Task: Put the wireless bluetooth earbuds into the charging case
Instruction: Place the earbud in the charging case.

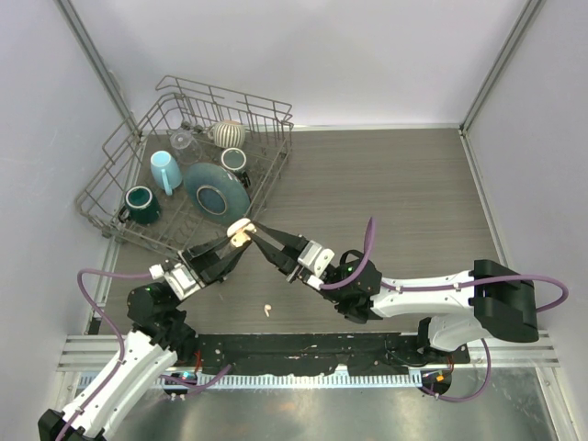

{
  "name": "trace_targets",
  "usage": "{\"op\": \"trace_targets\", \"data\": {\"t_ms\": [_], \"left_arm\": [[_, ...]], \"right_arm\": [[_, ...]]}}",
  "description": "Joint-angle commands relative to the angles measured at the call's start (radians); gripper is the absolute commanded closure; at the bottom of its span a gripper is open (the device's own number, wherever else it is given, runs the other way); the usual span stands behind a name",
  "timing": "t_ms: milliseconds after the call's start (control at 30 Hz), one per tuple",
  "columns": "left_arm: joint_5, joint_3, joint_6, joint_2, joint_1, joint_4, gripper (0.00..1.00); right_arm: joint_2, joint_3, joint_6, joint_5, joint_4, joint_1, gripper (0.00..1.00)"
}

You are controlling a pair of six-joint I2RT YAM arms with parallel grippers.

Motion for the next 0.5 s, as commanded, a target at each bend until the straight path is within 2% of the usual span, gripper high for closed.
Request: {"op": "trace_targets", "data": {"t_ms": [0,467], "left_arm": [[-0.030,0.029,-0.003,0.003,-0.003,0.049,1.00],[-0.001,0.026,-0.037,-0.023,-0.003,0.052,1.00]], "right_arm": [[-0.030,0.021,0.032,-0.016,0.222,0.001,0.99],[0.045,0.056,-0.017,0.021,0.241,-0.021,0.99]]}}
